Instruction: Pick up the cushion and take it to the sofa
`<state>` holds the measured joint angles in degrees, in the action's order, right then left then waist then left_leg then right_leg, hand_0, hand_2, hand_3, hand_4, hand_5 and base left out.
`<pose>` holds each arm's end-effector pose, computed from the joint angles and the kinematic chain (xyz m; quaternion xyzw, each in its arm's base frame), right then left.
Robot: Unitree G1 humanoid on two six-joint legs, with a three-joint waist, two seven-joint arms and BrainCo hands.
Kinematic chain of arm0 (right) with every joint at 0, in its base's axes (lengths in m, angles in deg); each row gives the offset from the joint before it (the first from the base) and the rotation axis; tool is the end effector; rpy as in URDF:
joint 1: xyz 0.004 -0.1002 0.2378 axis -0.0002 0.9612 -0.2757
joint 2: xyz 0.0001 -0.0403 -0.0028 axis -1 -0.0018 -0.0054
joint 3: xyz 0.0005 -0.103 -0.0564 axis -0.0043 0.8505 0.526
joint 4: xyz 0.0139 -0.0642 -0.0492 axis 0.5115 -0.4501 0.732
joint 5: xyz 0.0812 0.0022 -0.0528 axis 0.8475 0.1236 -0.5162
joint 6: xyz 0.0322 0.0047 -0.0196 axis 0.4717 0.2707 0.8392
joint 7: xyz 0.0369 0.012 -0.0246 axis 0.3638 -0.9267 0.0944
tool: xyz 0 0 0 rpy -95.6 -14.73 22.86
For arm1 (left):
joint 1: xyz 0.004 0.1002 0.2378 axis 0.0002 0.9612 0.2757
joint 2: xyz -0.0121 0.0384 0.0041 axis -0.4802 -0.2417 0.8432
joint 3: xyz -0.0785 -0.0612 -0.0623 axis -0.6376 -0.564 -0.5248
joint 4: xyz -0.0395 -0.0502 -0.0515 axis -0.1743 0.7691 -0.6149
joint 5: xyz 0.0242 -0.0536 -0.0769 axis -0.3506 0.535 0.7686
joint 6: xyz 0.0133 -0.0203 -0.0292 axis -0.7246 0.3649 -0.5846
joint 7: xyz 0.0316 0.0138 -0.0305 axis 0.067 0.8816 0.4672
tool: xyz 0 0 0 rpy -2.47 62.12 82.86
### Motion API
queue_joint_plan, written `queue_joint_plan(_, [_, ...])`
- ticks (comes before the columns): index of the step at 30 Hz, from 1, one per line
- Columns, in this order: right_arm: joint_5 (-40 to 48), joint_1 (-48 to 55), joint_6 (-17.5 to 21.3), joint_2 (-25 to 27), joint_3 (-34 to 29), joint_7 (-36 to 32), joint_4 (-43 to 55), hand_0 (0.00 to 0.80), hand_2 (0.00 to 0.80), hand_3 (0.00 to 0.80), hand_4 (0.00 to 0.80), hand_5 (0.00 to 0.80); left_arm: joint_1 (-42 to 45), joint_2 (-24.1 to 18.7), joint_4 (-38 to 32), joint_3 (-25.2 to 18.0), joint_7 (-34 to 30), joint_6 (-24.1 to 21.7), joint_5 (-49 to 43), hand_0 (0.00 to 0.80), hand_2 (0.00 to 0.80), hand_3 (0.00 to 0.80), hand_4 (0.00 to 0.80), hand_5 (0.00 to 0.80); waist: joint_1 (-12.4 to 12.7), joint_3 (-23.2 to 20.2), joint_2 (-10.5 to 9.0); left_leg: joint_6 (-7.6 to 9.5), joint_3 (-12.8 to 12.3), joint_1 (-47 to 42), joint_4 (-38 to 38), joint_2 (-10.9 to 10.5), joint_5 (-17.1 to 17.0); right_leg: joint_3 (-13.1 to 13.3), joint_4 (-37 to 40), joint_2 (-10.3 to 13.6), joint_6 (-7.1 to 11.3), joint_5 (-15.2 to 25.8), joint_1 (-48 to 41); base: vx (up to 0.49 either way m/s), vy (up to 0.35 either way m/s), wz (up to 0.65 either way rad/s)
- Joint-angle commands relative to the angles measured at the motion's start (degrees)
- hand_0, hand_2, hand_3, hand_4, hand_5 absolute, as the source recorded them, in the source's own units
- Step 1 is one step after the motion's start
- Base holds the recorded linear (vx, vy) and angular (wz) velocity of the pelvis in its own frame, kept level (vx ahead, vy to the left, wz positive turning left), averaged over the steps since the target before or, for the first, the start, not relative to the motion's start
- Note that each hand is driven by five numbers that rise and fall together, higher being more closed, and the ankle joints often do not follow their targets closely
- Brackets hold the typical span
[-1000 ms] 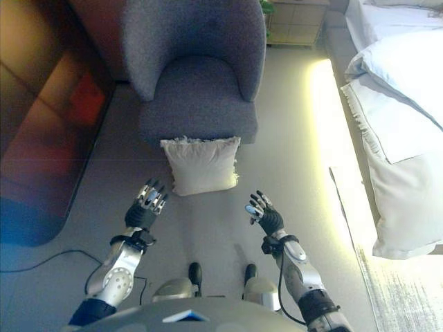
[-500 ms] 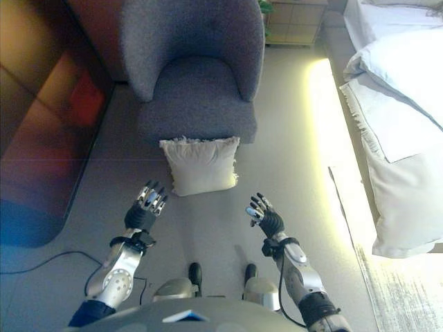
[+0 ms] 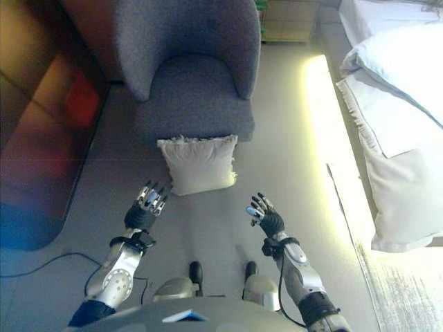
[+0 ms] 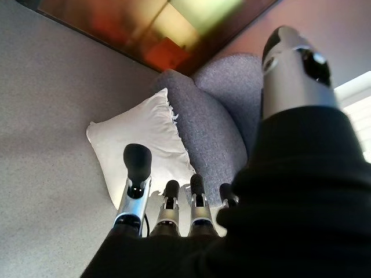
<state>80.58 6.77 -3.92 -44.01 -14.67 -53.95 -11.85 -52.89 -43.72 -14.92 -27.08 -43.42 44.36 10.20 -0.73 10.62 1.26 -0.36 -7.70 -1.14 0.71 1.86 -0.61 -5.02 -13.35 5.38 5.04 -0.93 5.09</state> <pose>0.1455 -0.1728 -0.0547 0.1919 0.2296 0.0676 0.9518 0.1508 0.1941 -0.0310 -0.2806 0.1288 0.0182 0.9510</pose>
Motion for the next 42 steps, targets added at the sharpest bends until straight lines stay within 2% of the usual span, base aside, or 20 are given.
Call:
queue_joint_plan(1, [1.45,0.25,4.21,-1.7,0.44,1.32,3.98,0.0,0.0,0.0,0.0,0.0,-0.73,-2.72,-2.2,-1.09,-0.37,-3.1,-2.35,0.0,0.0,0.0,0.0,0.0,-1.22,0.3,0.43,4.3,1.1,3.91,-7.23,-2.6,4.02,2.84,-25.85,3.44,0.94,7.27,9.6,0.009,0.172,0.01])
queue_joint_plan(3, [3.49,0.84,5.46,-1.36,-0.35,1.81,3.12,0.0,0.0,0.0,0.0,0.0,-1.19,-3.15,-2.32,-1.76,-1.68,-1.67,-1.78,0.0,0.0,0.0,0.0,0.0,-2.06,0.92,0.79,4.03,2.15,3.5,-8.49,-2.54,4.74,5.14,-29.12,2.19,0.95,9.63,13.31,0.118,0.093,0.26])
queue_joint_plan(6, [4.28,1.79,5.84,-1.1,-2.16,2.83,2.8,0.0,0.0,0.0,0.0,0.0,-0.91,-3.39,-2.69,-1.66,-2.41,-0.19,-2.05,0.0,0.0,0.0,0.0,0.0,-3.56,0.96,-0.31,3.77,3.17,2.08,-9.46,-3.58,6.22,6.87,-21.19,2.1,1.56,12.03,13.28,0.261,-0.072,0.6])
queue_joint_plan(9, [6.26,3.21,7.15,-0.71,-3.1,2.75,3.48,0.0,0.0,0.0,0.0,0.0,-0.26,-4.35,-3.46,-0.15,-2.69,0.57,-3.15,0.0,0.0,0.0,0.0,0.0,-5.7,0.62,-3.87,3.2,5.56,1.34,-11.84,-6.06,9.83,10.58,0.03,3.77,3.51,13.98,11.47,0.373,-0.264,0.8])
queue_joint_plan(11, [7.4,2.48,7.07,-0.49,-3.4,2.99,2.98,0.0,0.0,0.0,0.0,0.0,-0.24,-4.68,-3.71,0.75,-2.59,0.9,-3.73,0.0,0.0,0.0,0.0,0.0,-6.4,0.48,-5.11,3.17,7.32,0.57,-12.47,-7.12,11.91,11.14,8.82,4.09,4.99,15.6,11.6,0.397,-0.165,0.67])
queue_joint_plan(14, [9.15,1.14,5.22,-0.25,-4.64,2.75,1.89,0.0,0.0,0.0,0.0,0.0,0.7,-4.82,-3.79,0.63,-2.84,1.15,-4.29,0.0,0.0,0.0,0.0,0.0,-6.58,0.51,-5.86,3.41,7.77,-2.08,-12.55,-7.47,14.22,8.09,16.14,3.66,5.97,17.71,12.41,0.425,-0.097,0.59])
queue_joint_plan(18, [8.34,1.94,4.29,-0.39,-5.0,1.63,1.84,0.0,0.0,0.0,0.0,0.0,2.5,-4.35,-3.99,0.25,-3.68,1.11,-4.77,0.0,0.0,0.0,0.0,0.0,-6.87,0.73,-6.65,3.63,6.81,-5.67,-14.24,-7.32,17.88,3.97,16.53,3.82,5.99,20.0,14.31,0.437,-0.081,0.08])
queue_joint_plan(21, [7.03,3.29,3.73,-0.06,-5.37,-0.41,1.18,0.0,0.0,0.0,0.0,0.0,3.78,-3.56,-4.02,-0.46,-3.68,0.51,-4.52,0.0,0.0,0.0,0.0,0.0,-7.61,-0.25,-6.38,3.99,6.06,-7.57,-16.0,-6.86,19.16,2.9,13.87,3.0,5.43,17.71,14.12,0.518,-0.081,-0.4])
queue_joint_plan(22, [6.07,3.45,2.86,0.14,-5.18,-0.02,1.43,0.0,0.0,0.0,0.0,0.0,4.27,-3.13,-4.31,-0.8,-2.91,0.48,-3.92,0.0,0.0,0.0,0.0,0.0,-7.94,-1.09,-5.68,2.78,4.96,-9.0,-17.13,-5.55,16.38,1.54,11.91,2.43,4.66,16.45,13.76,0.537,-0.081,-0.27])
queue_joint_plan(24, [5.09,3.99,1.69,0.58,-4.7,0.05,2.48,0.0,0.0,0.0,0.0,0.0,5.14,-2.68,-4.97,-1.51,-1.95,0.77,-3.31,0.0,0.0,0.0,0.0,0.0,-8.72,-2.78,-4.27,0.66,3.59,-11.52,-18.27,-2.81,11.25,1.38,8.99,0.62,3.15,14.38,13.23,0.491,-0.082,-0.21])
queue_joint_plan(26, [4.77,4.23,0.85,1.34,-4.18,-0.31,3.89,0.0,0.0,0.0,0.0,0.0,4.83,-2.4,-5.51,-1.81,-1.12,0.91,-2.02,0.0,0.0,0.0,0.0,0.0,-10.03,-4.99,-3.12,-3.38,1.38,-11.76,-25.02,1.41,0.02,2.02,6.29,-1.9,-0.14,11.41,11.32,0.473,-0.134,-0.24])
queue_joint_plan(27, [4.46,4.17,0.95,1.57,-4.01,-0.65,4.05,0.0,0.0,0.0,0.0,0.0,4.45,-2.25,-5.59,-1.9,-1.12,0.68,-1.57,0.0,0.0,0.0,0.0,0.0,-10.3,-5.36,-3.04,-4.1,0.79,-11.11,-27.73,2.16,-1.72,2.32,6.03,-2.51,-1.05,10.5,10.5,0.467,-0.196,-0.19])
queue_joint_plan(28, [3.36,3.71,0.95,1.89,-3.69,-0.81,3.67,0.0,0.0,0.0,0.0,0.0,3.35,-1.67,-5.57,-1.89,-0.19,0.6,-1.43,0.0,0.0,0.0,0.0,0.0,-10.14,-5.9,-3.98,-4.46,0.42,-7.66,-38.2,2.54,-4.24,2.44,6.23,-2.99,-3.16,8.86,7.99,0.346,-0.159,-0.27])
queue_joint_plan(29, [3.16,3.52,1.04,1.94,-3.57,-0.74,3.45,0.0,0.0,0.0,0.0,0.0,3.02,-1.48,-5.59,-1.86,0.11,0.63,-1.4,0.0,0.0,0.0,0.0,0.0,-10.07,-6.0,-4.17,-4.38,0.53,-6.29,-40.3,2.59,-4.38,2.45,6.35,-3.07,-3.59,8.56,7.44,0.402,-0.215,-0.41])
queue_joint_plan(30, [2.68,2.26,1.57,2.35,-3.02,-1.02,2.19,0.0,0.0,0.0,0.0,0.0,1.36,-0.65,-5.63,-1.41,1.45,0.79,-0.75,0.0,0.0,0.0,0.0,0.0,-9.01,-5.63,-5.22,-3.7,-0.37,1.14,-48.16,4.29,-3.75,2.81,7.21,-3.6,-5.28,7.24,3.74,0.319,-0.155,-0.42])
queue_joint_plan(31, [3.01,1.47,1.93,2.53,-2.66,-1.39,1.63,0.0,0.0,0.0,0.0,0.0,0.61,-0.42,-5.75,-0.97,2.12,0.85,-0.52,0.0,0.0,0.0,0.0,0.0,-8.18,-5.19,-5.79,-2.79,-0.61,5.4,-49.76,4.92,-2.82,2.81,7.35,-3.76,-5.83,6.2,1.96,0.382,-0.155,-0.44])
queue_joint_plan(33, [3.92,0.49,2.23,2.79,-1.81,-2.18,1.37,0.0,0.0,0.0,0.0,0.0,0.21,-0.45,-5.9,-0.64,2.47,0.21,-0.93,0.0,0.0,0.0,0.0,0.0,-6.38,-4.16,-6.55,-1.17,-0.04,10.18,-45.68,5.17,-1.82,3.83,6.82,-4.4,-6.14,4.09,-0.64,0.268,-0.025,-0.43])
queue_joint_plan(35, [3.59,0.22,1.37,2.94,-1.9,-2.56,1.99,0.0,0.0,0.0,0.0,0.0,0.04,-0.89,-6.08,-1.22,2.63,0.13,-0.51,0.0,0.0,0.0,0.0,0.0,-5.19,-3.58,-6.79,-0.44,1.29,10.65,-34.78,4.67,-1.58,5.84,6.67,-4.94,-5.42,2.67,-1.96,0.251,0.093,-0.63])
queue_joint_plan(39, [3.66,2.04,0.95,3.48,-2.82,-3.44,3.85,0.0,0.0,0.0,0.0,0.0,0.3,-1.2,-6.79,-2.1,1.61,0.35,-0.24,0.0,0.0,0.0,0.0,0.0,-3.69,-3.44,-5.66,-3.18,4.9,10.92,-13.15,6.43,-6.0,8.42,8.01,-5.98,-3.87,0.48,-4.33,0.246,0.119,-0.49])
queue_joint_plan(42, [3.65,2.99,1.67,3.24,-2.84,-3.08,4.27,0.0,0.0,0.0,0.0,0.0,0.58,-0.79,-6.37,-1.14,1.44,-0.69,-0.77,0.0,0.0,0.0,0.0,0.0,-3.05,-3.09,-4.45,-5.13,5.3,10.76,-3.16,8.92,-8.25,8.54,8.21,-5.85,-3.22,-1.51,-6.42,0.238,0.075,-0.19])
